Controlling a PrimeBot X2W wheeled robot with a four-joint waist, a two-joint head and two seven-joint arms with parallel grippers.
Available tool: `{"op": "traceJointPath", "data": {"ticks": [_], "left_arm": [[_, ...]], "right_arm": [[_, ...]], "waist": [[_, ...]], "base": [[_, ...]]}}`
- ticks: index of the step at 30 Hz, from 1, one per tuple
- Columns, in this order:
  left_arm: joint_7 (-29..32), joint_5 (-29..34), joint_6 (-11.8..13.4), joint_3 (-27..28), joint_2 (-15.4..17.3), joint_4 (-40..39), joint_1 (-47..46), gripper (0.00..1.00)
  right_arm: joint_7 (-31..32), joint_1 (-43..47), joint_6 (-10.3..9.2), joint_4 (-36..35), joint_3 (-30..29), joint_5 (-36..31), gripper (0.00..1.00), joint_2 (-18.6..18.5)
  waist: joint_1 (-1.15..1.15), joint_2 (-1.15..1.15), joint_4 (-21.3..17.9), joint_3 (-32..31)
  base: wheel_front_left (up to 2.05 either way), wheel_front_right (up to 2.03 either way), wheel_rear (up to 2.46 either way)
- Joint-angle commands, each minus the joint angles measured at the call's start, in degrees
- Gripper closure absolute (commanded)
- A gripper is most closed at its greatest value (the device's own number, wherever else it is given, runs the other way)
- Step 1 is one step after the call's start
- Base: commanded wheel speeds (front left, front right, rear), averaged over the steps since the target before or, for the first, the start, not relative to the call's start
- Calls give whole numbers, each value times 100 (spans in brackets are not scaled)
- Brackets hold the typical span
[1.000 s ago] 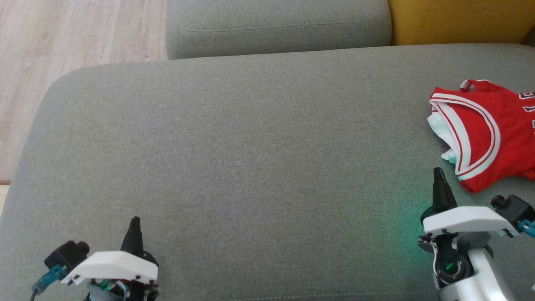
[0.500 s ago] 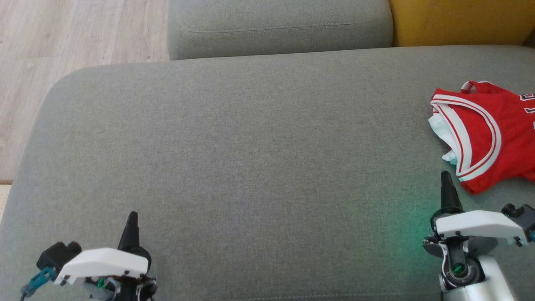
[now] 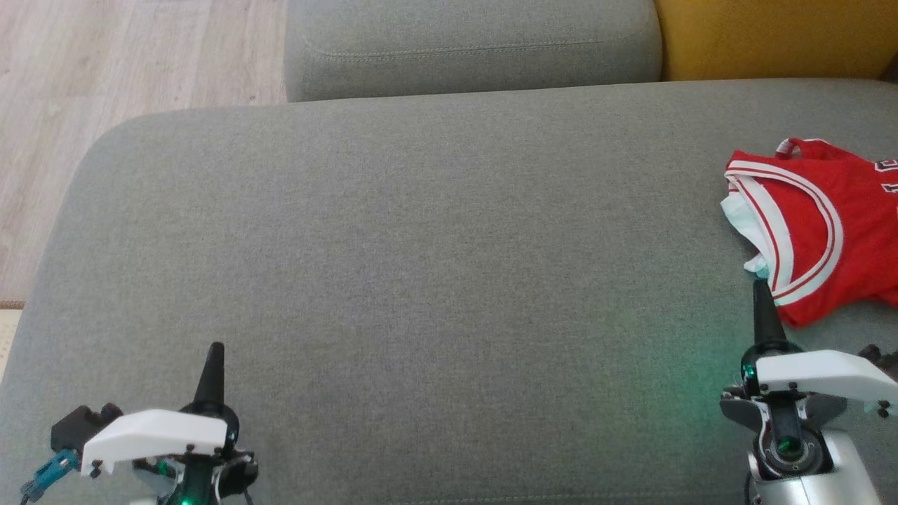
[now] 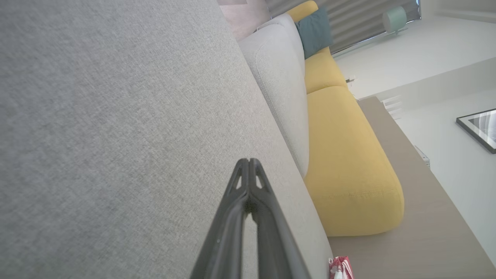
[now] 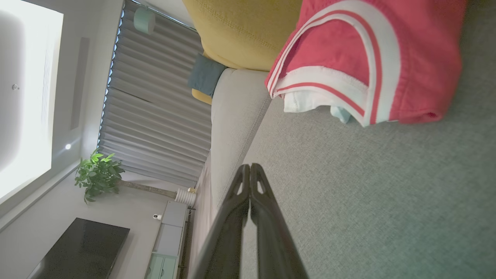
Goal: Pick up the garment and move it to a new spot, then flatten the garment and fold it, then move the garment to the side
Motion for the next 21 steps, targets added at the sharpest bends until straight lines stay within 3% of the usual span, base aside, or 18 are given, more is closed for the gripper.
{"op": "traceJointPath", "data": {"ticks": [1, 21], "left_arm": [[28, -139, -52, 173, 83, -235, -310, 100], [373, -1570, -270, 395, 100, -416, -398, 100]], "right_arm": [[40, -52, -4, -255, 58, 148, 100, -24], [386, 158, -5, -731, -107, 1517, 100, -23]], "waist": [[0, 0, 2, -1], [0, 0, 38, -31]], "base": [[0, 0, 0], [0, 0, 0]]}}
